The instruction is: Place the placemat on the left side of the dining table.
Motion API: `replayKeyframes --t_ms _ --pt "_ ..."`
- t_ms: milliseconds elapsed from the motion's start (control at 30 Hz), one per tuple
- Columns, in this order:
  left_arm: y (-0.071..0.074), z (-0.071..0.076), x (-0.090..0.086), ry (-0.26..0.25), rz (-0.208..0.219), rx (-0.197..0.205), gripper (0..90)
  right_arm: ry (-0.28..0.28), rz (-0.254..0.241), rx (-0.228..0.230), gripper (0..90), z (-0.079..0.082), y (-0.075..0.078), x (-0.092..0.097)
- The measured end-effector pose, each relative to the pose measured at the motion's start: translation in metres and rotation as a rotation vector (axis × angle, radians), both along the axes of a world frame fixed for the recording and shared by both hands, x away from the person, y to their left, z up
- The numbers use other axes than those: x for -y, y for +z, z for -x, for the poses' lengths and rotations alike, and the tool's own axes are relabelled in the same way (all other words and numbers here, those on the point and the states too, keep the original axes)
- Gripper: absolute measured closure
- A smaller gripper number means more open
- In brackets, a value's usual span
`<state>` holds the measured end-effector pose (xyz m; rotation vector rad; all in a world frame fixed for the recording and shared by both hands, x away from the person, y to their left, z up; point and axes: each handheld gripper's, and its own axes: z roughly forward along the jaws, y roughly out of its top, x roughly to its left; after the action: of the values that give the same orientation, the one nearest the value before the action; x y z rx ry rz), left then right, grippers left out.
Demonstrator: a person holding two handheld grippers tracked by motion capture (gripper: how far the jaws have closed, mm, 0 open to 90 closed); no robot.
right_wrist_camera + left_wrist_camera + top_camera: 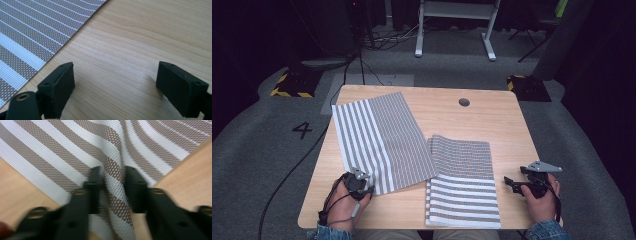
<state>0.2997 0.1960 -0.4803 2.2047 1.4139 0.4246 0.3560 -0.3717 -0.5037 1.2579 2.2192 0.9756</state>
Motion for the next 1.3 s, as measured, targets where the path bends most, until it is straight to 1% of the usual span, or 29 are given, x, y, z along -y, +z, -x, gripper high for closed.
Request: replayKeyframes --t_ms 33,100,133,167,200,300,333,367,400,433,467,500,533,567,633,667,700,733,767,800,867,900,933,967,1033,1133,1200,1267,1300 --pt "0.0 -0.002 -0.004 -0.024 0.002 0.01 78.1 0.0 0.0 0.0 15.2 0.0 0.0 0.0" --pt "0.003 -0.002 -0.006 -0.029 0.019 0.036 82.9 0.0 0.0 0.0 15.2 0.0 0.0 0.0" --pt "0.005 -0.001 -0.006 -0.03 0.019 0.054 83.8 0.0 0.0 0.0 15.2 0.0 0.0 0.0" --pt "0.008 -0.001 -0.008 -0.04 0.03 0.058 84.1 0.0 0.0 0.0 15.2 0.0 0.0 0.0" --pt "0.01 0.0 -0.009 -0.043 0.038 0.074 84.2 0.0 0.0 0.0 15.2 0.0 0.0 0.0" --pt "0.021 0.003 -0.018 -0.06 0.05 0.094 84.5 0.0 0.0 0.0 15.2 0.0 0.0 0.0" --pt "0.023 0.005 -0.021 -0.058 0.056 0.095 84.5 0.0 0.0 0.0 15.2 0.0 0.0 0.0" --pt "0.026 0.007 -0.026 -0.061 0.046 0.106 84.5 0.0 0.001 0.0 15.2 0.0 0.0 0.0" --pt "0.029 0.009 -0.031 -0.067 0.048 0.11 84.4 0.0 0.001 0.0 15.2 0.0 0.0 0.0" --pt "0.031 0.011 -0.036 -0.069 0.055 0.107 84.3 0.0 0.0 0.0 15.2 0.0 0.0 0.0" --pt "0.032 0.013 -0.043 -0.076 0.052 0.105 84.1 0.0 0.0 0.0 15.2 0.0 0.0 0.0" --pt "0.034 0.016 -0.05 -0.067 0.041 0.105 83.7 0.0 0.001 0.0 15.2 0.0 0.0 0.0" --pt "0.033 0.017 -0.058 -0.074 0.046 0.098 82.7 0.0 0.0 0.0 15.2 0.0 0.0 0.0" --pt "0.033 0.02 -0.066 -0.055 0.044 0.097 81.2 0.0 0.0 0.0 15.2 0.0 0.0 0.0" --pt "0.031 0.024 -0.083 -0.035 0.021 0.088 74.1 0.0 0.0 0.0 15.2 0.0 0.0 0.0" --pt "0.03 0.027 -0.09 -0.001 0.007 0.1 69.8 0.0 0.0 0.0 15.2 0.0 0.0 0.0" --pt "0.03 0.028 -0.096 0.047 -0.01 0.124 64.6 0.0 0.0 0.0 15.2 0.0 0.0 0.0" --pt "0.03 0.029 -0.099 0.074 -0.014 0.147 50.7 0.0 0.0 0.0 15.2 0.0 0.0 0.0" --pt "0.03 0.029 -0.1 0.124 -0.01 0.173 43.0 0.0 0.0 0.0 15.2 0.0 0.0 0.0" --pt "0.031 0.028 -0.098 0.146 0.01 0.183 37.5 0.0 0.0 0.0 15.2 0.0 0.0 0.0" --pt "0.029 0.024 -0.091 0.172 0.083 0.183 34.5 0.0 0.0 0.0 15.2 0.0 0.0 0.0" --pt "0.026 0.02 -0.083 0.176 0.108 0.185 32.9 0.0 0.0 0.0 15.2 0.0 0.0 0.0" --pt "0.024 0.017 -0.078 0.174 0.121 0.182 31.6 0.0 0.0 0.0 15.2 0.0 0.0 0.0" --pt "0.02 0.014 -0.072 0.178 0.131 0.167 30.8 0.0 0.0 0.0 15.2 0.0 0.0 0.0" --pt "0.012 0.008 -0.059 0.182 0.136 0.149 30.5 0.0 0.001 0.0 15.2 0.0 0.0 0.0" --pt "0.0 0.002 -0.045 0.212 0.132 0.144 31.4 0.0 0.0 0.0 15.2 0.0 0.0 0.0" --pt "-0.009 -0.001 -0.037 0.233 0.154 0.123 30.9 0.0 0.0 0.0 15.2 0.0 0.0 0.0" --pt "-0.015 -0.002 -0.032 0.235 0.15 0.103 29.9 0.0 0.0 0.0 15.2 0.0 0.0 0.0" --pt "-0.016 -0.002 -0.031 0.227 0.139 0.113 28.8 0.0 0.0 0.0 15.2 0.0 0.0 0.0"
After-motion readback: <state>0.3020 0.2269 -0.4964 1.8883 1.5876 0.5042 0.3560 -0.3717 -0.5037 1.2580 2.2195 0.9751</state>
